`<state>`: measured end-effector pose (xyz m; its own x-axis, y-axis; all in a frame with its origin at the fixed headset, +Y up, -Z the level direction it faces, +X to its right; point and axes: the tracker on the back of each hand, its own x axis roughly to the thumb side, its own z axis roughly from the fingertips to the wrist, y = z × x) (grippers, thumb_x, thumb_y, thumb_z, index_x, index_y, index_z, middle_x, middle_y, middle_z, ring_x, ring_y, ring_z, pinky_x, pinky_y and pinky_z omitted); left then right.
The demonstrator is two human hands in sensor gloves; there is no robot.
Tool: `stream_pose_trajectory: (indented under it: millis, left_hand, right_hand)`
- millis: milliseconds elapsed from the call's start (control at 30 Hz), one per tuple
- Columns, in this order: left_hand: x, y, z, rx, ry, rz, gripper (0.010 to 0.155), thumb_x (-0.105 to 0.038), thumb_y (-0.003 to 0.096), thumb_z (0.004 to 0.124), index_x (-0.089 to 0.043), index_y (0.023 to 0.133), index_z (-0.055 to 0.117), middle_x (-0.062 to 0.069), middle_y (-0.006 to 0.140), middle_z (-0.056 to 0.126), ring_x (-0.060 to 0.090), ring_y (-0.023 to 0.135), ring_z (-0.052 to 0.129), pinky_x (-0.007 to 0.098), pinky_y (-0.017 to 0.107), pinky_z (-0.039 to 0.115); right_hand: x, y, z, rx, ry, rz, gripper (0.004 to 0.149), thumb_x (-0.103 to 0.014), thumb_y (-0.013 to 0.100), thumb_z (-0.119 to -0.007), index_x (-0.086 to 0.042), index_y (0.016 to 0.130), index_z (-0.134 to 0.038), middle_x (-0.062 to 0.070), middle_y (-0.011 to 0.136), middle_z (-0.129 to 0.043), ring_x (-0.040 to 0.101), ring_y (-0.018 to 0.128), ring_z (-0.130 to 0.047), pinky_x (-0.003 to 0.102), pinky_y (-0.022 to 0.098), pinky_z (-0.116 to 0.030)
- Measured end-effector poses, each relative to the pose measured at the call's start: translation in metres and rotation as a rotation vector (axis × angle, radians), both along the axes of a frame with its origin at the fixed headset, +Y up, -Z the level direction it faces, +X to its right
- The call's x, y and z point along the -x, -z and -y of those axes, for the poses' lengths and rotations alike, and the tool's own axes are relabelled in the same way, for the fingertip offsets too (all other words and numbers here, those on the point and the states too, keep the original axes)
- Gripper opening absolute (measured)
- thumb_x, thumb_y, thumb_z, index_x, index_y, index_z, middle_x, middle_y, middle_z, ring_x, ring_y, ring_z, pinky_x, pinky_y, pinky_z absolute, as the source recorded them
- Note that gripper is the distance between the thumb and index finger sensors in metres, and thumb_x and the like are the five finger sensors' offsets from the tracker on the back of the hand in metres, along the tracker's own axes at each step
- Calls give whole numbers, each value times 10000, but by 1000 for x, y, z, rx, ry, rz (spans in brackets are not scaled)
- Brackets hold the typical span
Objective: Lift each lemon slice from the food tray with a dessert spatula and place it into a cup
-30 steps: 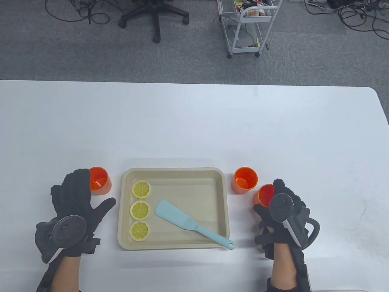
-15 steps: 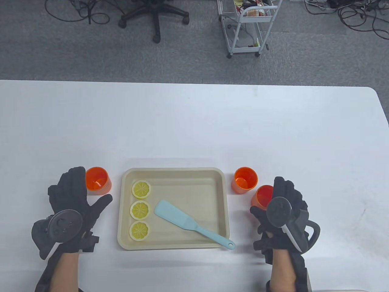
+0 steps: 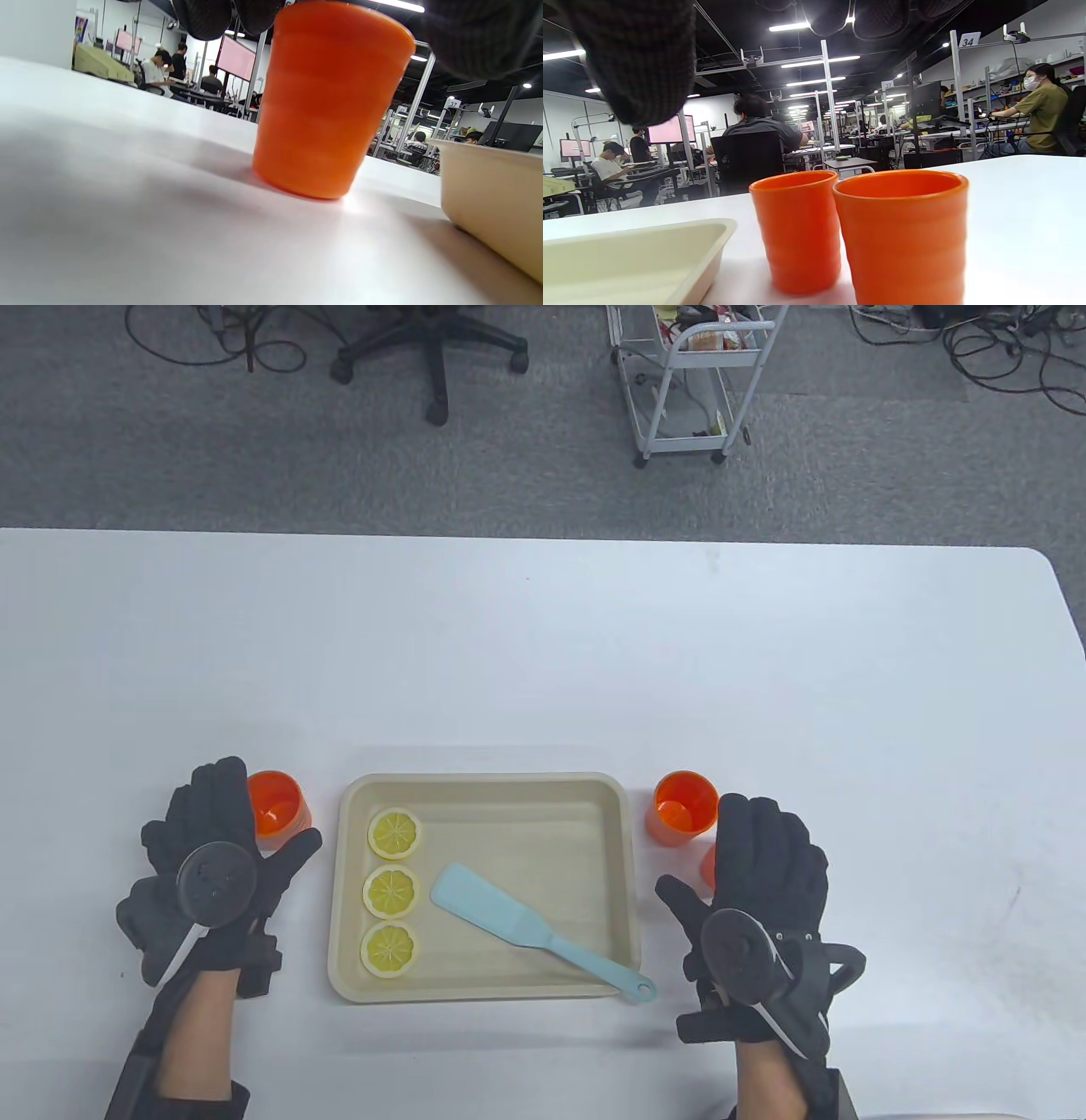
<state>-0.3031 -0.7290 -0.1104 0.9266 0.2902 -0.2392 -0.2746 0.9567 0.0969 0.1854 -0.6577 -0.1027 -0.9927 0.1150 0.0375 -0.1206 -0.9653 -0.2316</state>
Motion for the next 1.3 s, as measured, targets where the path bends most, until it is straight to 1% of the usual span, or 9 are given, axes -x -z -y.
stream_pose_trajectory:
  millis: [67, 233, 467, 600, 733, 833, 967, 1167, 1300]
  left_hand:
    - [-1, 2, 2, 9, -20, -9, 1098, -747, 496, 778, -216, 1234, 165, 203, 1304, 304, 565, 1170, 403, 817, 783, 319]
    - [-5, 5, 7, 53, 106, -60, 996, -725, 522, 763, -249, 1239, 263, 168, 1281, 444, 548, 1153, 486, 798, 784, 374]
    - [-5, 4, 8, 7, 11, -42, 1004, -682, 502, 820, -210, 1229, 313, 135, 1210, 574, 476, 1115, 620, 761, 790, 444]
    - [-2, -5, -4, -65, -85, -18, 1010, -667, 500, 838, -197, 1226, 317, 144, 1208, 568, 486, 1113, 610, 766, 785, 441]
    - [-3, -17, -22, -154, -109, 30, 1020, -661, 487, 861, -204, 1224, 324, 138, 1206, 577, 483, 1113, 614, 767, 784, 443]
    - [-10, -28, -39, -215, -116, 84, 1021, -657, 491, 870, -203, 1226, 327, 133, 1207, 582, 483, 1115, 614, 765, 787, 449]
    - [-31, -40, -57, -250, -91, 232, 1043, -663, 472, 892, -210, 1229, 335, 106, 1211, 604, 470, 1125, 622, 768, 790, 463]
    - [-74, -52, -69, -266, -15, 445, 1077, -675, 443, 911, -222, 1231, 332, 58, 1220, 615, 455, 1147, 608, 772, 801, 453]
    - [-99, -58, -71, -257, -48, 603, 1080, -670, 440, 917, -226, 1231, 330, 45, 1219, 622, 445, 1153, 606, 769, 809, 453]
  right_hand:
    - [2, 0, 0, 1, -2, -10, 1057, -586, 456, -943, -238, 1177, -254, 118, 1217, -344, 466, 1135, -466, 681, 801, -404]
    - [4, 0, 1, 13, -11, -22, 1048, -587, 464, -934, -237, 1178, -251, 117, 1217, -346, 468, 1135, -468, 681, 801, -405]
    - [8, -1, 1, 18, -13, -41, 1039, -588, 464, -926, -239, 1178, -256, 116, 1215, -362, 466, 1133, -476, 680, 800, -408]
    - [13, -4, -2, 2, 3, -72, 1029, -586, 473, -923, -242, 1178, -256, 118, 1215, -364, 465, 1134, -476, 680, 799, -408]
    - [21, -10, -5, -14, 40, -125, 1025, -592, 473, -917, -252, 1180, -258, 116, 1218, -373, 467, 1136, -478, 678, 799, -413]
    - [32, -15, -7, -35, 30, -184, 1022, -597, 473, -914, -260, 1179, -257, 112, 1219, -375, 466, 1137, -479, 679, 800, -411]
    - [51, -26, -10, -54, 58, -300, 1023, -602, 469, -910, -263, 1178, -256, 108, 1220, -377, 466, 1139, -478, 679, 802, -410]
    - [76, -39, -10, -60, 67, -411, 1023, -604, 470, -909, -260, 1179, -257, 105, 1218, -387, 460, 1139, -485, 678, 801, -413]
    - [92, -46, -6, -27, 75, -511, 1025, -602, 470, -909, -254, 1178, -255, 106, 1217, -389, 461, 1137, -491, 677, 802, -416]
